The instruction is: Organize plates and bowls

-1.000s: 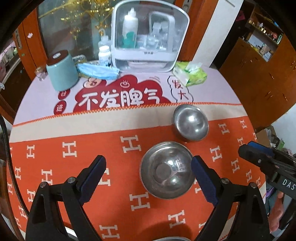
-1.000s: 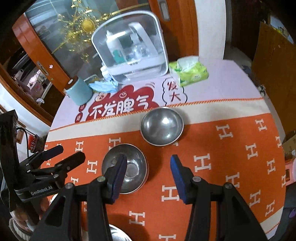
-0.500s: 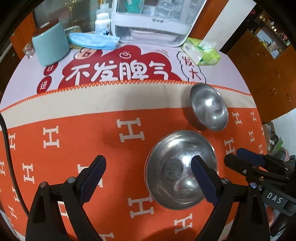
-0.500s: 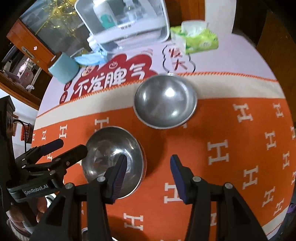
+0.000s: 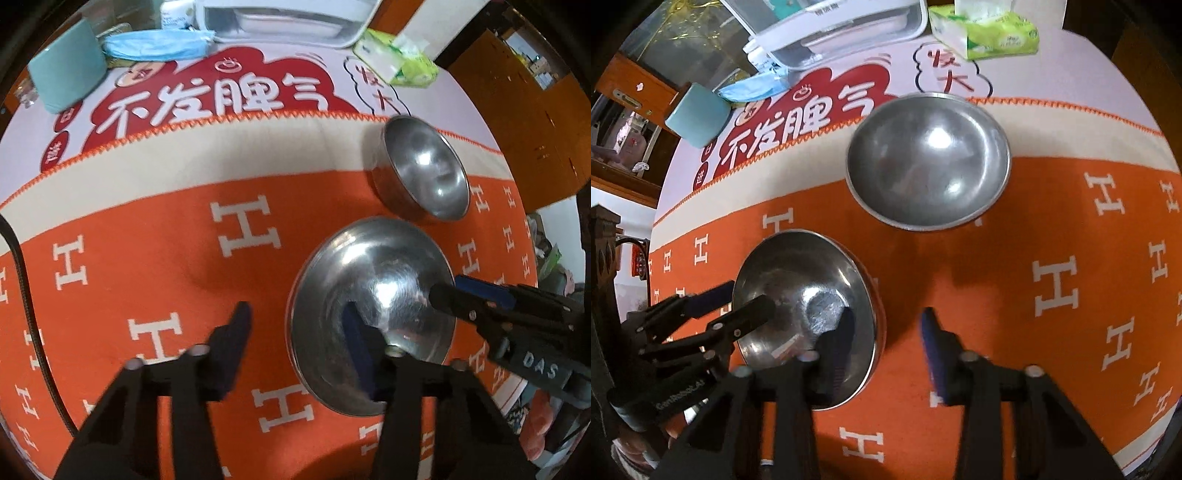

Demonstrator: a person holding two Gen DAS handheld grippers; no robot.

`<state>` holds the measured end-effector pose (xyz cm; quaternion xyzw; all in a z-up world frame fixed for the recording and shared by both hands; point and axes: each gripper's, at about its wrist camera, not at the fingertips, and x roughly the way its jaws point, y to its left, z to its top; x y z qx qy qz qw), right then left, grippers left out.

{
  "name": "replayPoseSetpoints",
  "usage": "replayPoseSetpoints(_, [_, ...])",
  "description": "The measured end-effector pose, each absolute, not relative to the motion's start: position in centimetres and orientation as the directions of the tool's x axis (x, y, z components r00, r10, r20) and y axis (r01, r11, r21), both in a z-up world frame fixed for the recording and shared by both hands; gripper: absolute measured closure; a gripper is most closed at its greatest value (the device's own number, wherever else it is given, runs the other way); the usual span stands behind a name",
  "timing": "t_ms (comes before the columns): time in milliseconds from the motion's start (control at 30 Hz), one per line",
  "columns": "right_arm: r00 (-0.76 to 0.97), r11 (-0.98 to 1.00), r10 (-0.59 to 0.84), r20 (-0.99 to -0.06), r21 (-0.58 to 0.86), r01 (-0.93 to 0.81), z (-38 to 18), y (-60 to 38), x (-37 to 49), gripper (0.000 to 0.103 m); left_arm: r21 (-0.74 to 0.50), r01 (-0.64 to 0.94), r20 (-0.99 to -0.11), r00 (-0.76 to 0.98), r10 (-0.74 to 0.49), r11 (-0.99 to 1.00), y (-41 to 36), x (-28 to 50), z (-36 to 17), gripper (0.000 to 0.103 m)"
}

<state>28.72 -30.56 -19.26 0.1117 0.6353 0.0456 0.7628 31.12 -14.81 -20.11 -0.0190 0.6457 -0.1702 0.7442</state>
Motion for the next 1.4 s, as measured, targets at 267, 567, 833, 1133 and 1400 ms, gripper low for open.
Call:
replayPoseSetpoints(267, [0.162, 0.962, 0.244, -0.956, 0.259, 0.082, -19.9, -30.5, 28.6, 0.095, -0.231, 0.257, -0.962, 0.081, -0.259, 0.938, -15.2, 30.7, -21.0, 0.095])
replayPoseSetpoints(567, [0.166, 0.963, 0.241, -0.956, 0.257, 0.077, -19.3, -30.3, 28.0, 0.096, -0.238, 0.250, -0.958, 0.096, -0.269, 0.939, -14.6, 29.9, -20.1, 0.095])
replayPoseSetpoints(833, [0.189, 0.958, 0.259, -0.947, 0.277, 0.076, -17.7, -30.0, 26.7, 0.096, -0.219, 0.250, -0.956, 0.137, -0.259, 0.943, -14.2, 28.6, -17.7, 0.095])
replayPoseSetpoints(1133, [0.233, 0.953, 0.281, -0.931, 0.299, 0.045, -14.5, -29.2, 24.3, 0.096, -0.188, 0.230, -0.951, 0.198, -0.235, 0.955, -13.3, 25.4, -13.6, 0.095])
replayPoseSetpoints(1400, [0.276, 0.953, 0.290, -0.916, 0.304, 0.008, -12.0, -28.2, 20.5, 0.096, -0.175, 0.223, -0.941, 0.250, -0.229, 0.959, -12.4, 21.1, -10.4, 0.095])
